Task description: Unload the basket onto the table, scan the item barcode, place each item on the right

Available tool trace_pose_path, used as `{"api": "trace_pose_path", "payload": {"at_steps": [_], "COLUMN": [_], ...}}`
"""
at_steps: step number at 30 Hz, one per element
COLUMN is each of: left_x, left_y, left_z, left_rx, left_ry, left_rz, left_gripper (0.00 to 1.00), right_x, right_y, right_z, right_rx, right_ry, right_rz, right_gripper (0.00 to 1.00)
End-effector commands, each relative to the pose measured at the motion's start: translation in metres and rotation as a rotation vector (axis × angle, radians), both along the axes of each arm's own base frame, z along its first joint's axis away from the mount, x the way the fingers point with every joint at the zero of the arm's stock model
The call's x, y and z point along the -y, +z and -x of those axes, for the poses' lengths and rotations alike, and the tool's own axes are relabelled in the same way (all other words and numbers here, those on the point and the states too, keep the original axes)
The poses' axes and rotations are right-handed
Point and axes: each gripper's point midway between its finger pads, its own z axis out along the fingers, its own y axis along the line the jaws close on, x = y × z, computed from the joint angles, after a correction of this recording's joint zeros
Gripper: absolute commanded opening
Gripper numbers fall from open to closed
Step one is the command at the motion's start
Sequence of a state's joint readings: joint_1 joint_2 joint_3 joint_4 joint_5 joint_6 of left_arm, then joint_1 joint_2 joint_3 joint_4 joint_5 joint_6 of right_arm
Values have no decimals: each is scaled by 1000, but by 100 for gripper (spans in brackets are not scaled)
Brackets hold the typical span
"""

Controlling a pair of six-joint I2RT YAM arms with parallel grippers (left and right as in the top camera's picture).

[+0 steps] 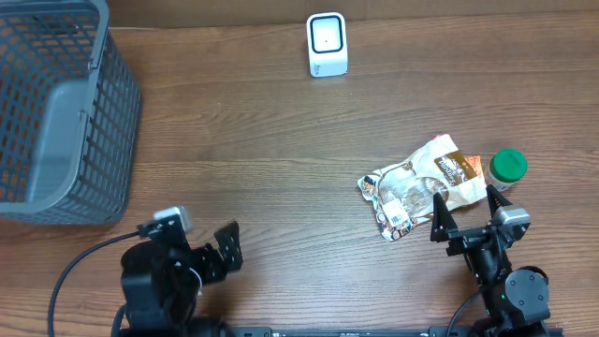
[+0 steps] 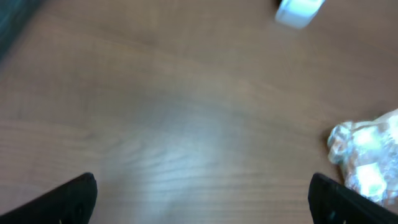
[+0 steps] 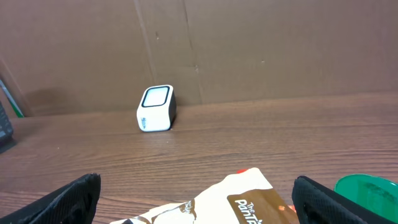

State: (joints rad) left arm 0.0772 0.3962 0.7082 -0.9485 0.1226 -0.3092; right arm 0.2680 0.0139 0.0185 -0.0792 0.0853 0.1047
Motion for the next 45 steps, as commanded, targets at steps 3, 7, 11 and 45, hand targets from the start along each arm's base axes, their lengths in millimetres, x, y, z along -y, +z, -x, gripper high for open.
{"api": "trace_pose_path", "payload": {"at_steps": [3, 7, 11, 45], "left_x": [8, 11, 10, 11], "left_y": [57, 97, 114, -44], "left_z": [-27, -33, -30, -56], "left_rx": [369, 650, 820, 584], "left_ry": [-37, -51, -50, -133], "left_rz": [-1, -11, -19, -224], "left_gripper": [100, 100, 100, 99], "right_x": [2, 2, 2, 2], "right_y": [-2, -2, -2, -2], "right_z": [0, 0, 0, 0], "right_rx": [3, 3, 3, 3], "right_ry": [-8, -8, -8, -8], "right_rz": [-4, -4, -4, -4], "right_gripper": [100, 100, 100, 100]}}
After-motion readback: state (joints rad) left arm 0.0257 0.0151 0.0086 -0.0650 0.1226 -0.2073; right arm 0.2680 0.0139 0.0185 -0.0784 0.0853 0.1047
